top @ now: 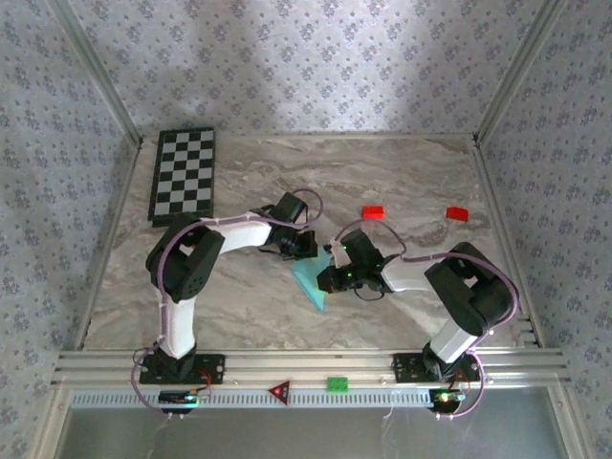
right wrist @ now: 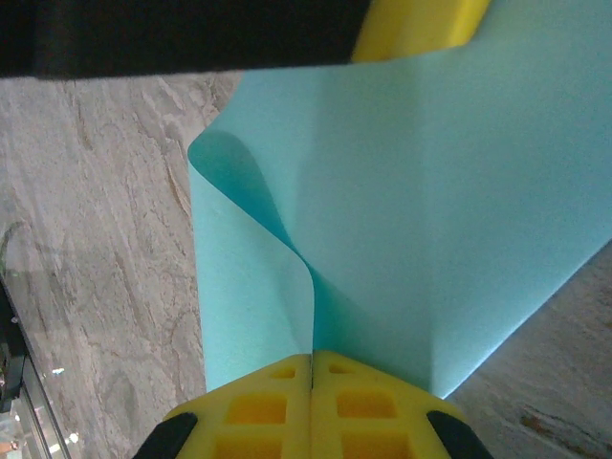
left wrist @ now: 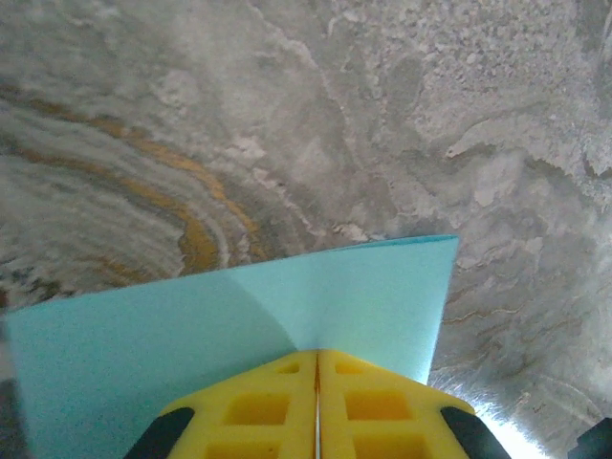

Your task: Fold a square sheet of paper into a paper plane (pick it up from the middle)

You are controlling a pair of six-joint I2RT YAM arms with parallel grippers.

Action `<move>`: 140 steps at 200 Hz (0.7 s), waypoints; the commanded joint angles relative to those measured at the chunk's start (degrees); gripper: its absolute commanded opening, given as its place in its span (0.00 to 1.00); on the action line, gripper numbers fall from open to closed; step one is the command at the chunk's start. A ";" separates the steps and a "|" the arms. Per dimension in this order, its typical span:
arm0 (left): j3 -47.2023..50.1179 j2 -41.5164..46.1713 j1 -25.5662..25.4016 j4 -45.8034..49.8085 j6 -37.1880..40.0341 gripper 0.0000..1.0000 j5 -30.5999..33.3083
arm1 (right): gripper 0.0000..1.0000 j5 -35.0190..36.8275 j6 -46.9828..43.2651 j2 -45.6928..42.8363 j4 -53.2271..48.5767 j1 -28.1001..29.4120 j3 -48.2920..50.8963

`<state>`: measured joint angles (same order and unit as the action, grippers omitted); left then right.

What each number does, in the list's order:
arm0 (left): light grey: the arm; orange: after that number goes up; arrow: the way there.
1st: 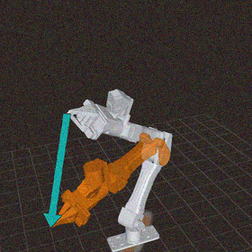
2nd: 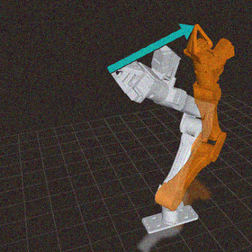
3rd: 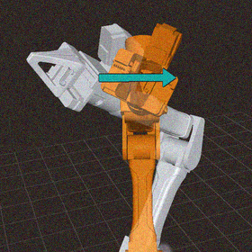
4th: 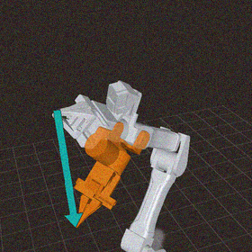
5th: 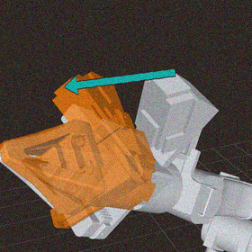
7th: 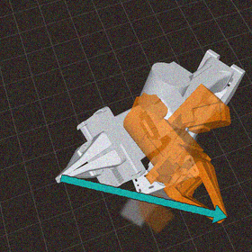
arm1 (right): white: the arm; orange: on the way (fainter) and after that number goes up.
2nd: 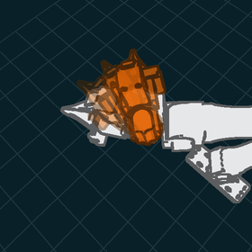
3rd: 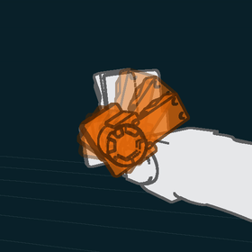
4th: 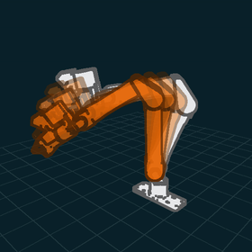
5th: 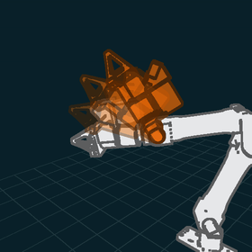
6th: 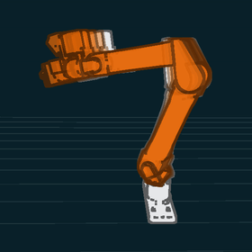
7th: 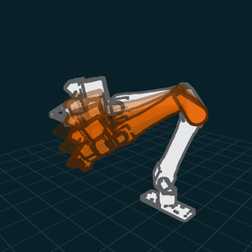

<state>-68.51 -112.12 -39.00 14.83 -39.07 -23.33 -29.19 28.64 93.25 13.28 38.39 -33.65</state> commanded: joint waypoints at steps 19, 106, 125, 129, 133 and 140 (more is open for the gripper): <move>-1.28 9.10 1.13 2.09 -0.94 0.20 2.81 | 0.00 1.46 -1.66 1.71 -2.96 0.24 -0.36; 23.59 27.61 1.10 -18.40 -16.62 0.00 -1.00 | 0.00 1.18 -3.24 1.69 -5.01 -0.23 -1.22; 29.84 30.37 -0.05 -25.12 -21.61 0.00 -0.21 | 0.00 1.36 -2.98 1.58 -4.93 -0.12 -1.07; 30.75 30.67 -0.34 -25.88 -22.36 0.00 0.09 | 0.00 1.50 -2.90 1.53 -4.84 -0.11 -0.99; 31.45 30.92 -0.57 -26.48 -22.82 0.00 0.27 | 0.00 1.59 -2.82 1.48 -4.84 -0.13 -0.91; 32.42 30.96 -0.95 -27.15 -23.38 0.00 0.39 | 0.00 1.61 -2.72 1.41 -4.76 -0.16 -0.83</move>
<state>-39.27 -83.74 -38.50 -3.29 -55.79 -22.68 -29.36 26.94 93.56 12.19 38.37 -34.44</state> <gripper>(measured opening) 0.054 0.064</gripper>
